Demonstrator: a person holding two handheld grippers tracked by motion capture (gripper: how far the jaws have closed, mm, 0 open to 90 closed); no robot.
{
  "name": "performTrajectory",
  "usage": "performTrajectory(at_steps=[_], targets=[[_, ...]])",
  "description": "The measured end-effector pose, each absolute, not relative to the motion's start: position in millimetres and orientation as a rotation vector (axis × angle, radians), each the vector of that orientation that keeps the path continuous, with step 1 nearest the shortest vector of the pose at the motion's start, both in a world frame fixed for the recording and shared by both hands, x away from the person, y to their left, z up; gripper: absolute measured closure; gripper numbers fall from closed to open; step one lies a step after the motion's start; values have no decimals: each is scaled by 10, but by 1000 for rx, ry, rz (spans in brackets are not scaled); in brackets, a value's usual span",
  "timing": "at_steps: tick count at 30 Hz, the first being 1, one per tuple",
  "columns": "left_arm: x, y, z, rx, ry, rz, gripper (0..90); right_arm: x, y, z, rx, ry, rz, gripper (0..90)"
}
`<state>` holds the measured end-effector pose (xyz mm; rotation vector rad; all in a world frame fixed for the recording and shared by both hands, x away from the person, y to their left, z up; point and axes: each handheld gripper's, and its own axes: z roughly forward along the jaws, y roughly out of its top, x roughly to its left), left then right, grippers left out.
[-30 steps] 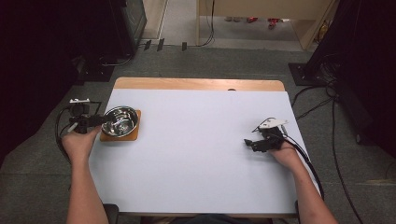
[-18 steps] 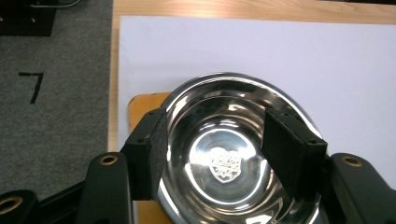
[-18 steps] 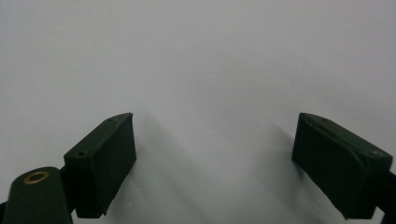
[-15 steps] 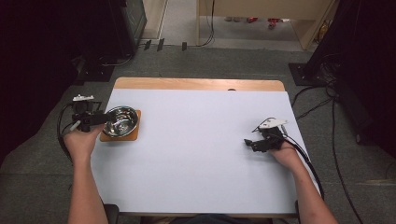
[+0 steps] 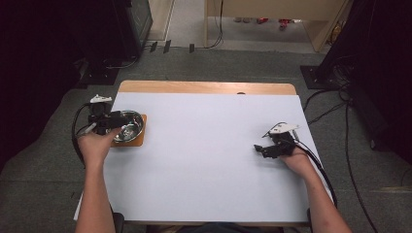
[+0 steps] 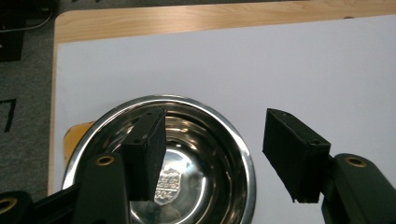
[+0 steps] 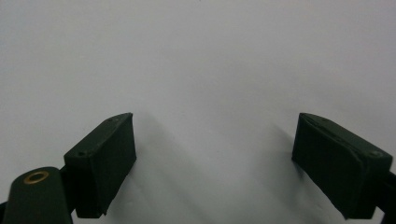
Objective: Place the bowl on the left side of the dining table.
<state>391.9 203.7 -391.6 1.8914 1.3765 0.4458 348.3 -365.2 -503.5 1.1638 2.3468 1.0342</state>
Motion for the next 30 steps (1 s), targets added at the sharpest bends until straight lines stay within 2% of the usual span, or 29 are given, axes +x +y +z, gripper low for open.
performTrajectory(at_steps=[21, 30], targets=[[3911, 1511, -3941, 1973, 1221, 392, 371, 3483, -3653, -5035, 1162, 2347, 1033, 130], [3900, 1368, -3981, 1928, 1179, 333, 370, 3483, -3653, -5035, 1162, 2347, 1032, 130]])
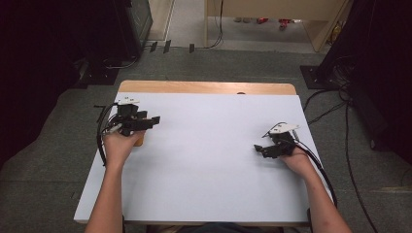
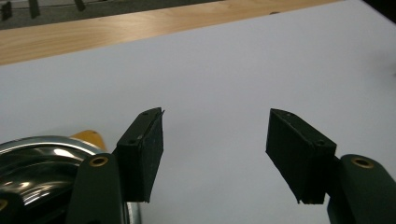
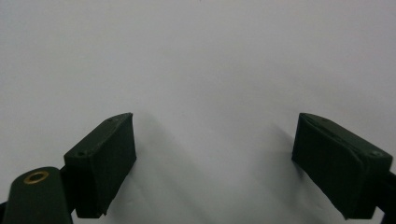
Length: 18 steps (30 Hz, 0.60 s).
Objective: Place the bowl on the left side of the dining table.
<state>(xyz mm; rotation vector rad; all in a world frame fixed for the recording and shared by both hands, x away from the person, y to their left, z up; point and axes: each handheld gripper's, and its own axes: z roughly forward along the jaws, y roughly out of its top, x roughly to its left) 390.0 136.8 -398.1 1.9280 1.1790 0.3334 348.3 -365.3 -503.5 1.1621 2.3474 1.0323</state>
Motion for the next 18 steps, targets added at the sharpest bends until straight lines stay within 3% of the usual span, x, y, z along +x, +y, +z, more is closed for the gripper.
performTrajectory(at_steps=[18], targets=[[3851, 1086, -4130, 1986, 1140, 379, 340, 3483, -3653, -5035, 1162, 2347, 1032, 130]])
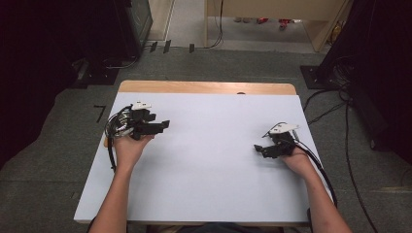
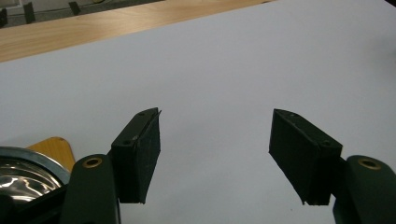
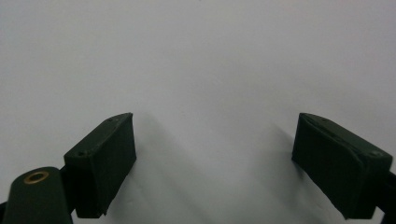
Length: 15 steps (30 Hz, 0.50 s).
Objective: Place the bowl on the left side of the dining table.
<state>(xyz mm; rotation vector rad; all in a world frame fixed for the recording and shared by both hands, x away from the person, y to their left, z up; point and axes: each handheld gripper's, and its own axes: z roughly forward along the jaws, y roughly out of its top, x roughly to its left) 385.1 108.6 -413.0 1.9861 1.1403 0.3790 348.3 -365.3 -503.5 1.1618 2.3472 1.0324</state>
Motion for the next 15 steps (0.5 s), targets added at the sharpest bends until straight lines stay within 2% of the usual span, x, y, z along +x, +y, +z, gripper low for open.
performTrajectory(at_steps=[4, 15], targets=[[3847, 1033, -4157, 2008, 1131, 375, 283, 3483, -3653, -5035, 1162, 2348, 1033, 130], [3841, 944, -4222, 2033, 1092, 283, 239, 3483, -3653, -5035, 1162, 2347, 1032, 130]])
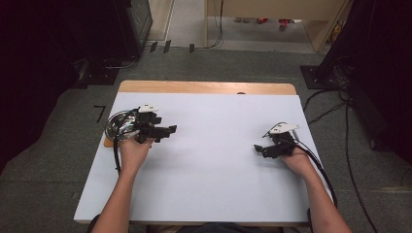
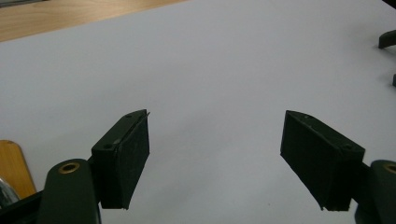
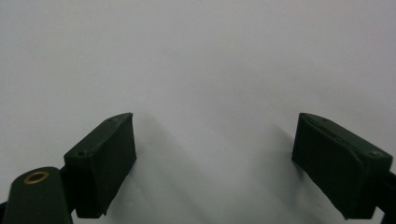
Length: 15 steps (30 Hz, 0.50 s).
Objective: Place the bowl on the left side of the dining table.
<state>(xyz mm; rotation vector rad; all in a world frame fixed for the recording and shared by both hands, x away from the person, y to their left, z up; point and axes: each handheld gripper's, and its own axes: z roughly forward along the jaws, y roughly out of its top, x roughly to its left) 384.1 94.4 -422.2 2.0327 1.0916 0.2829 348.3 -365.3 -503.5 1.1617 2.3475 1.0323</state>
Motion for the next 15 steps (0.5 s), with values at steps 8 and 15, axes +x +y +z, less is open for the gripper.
performTrajectory(at_steps=[8, 15], targets=[[3885, 880, -4299, 2072, 1097, 246, 236, 3483, -3653, -5035, 1162, 2348, 1032, 130], [3905, 825, -4351, 2059, 1088, 257, 236, 3482, -3653, -5035, 1162, 2348, 1032, 130]])
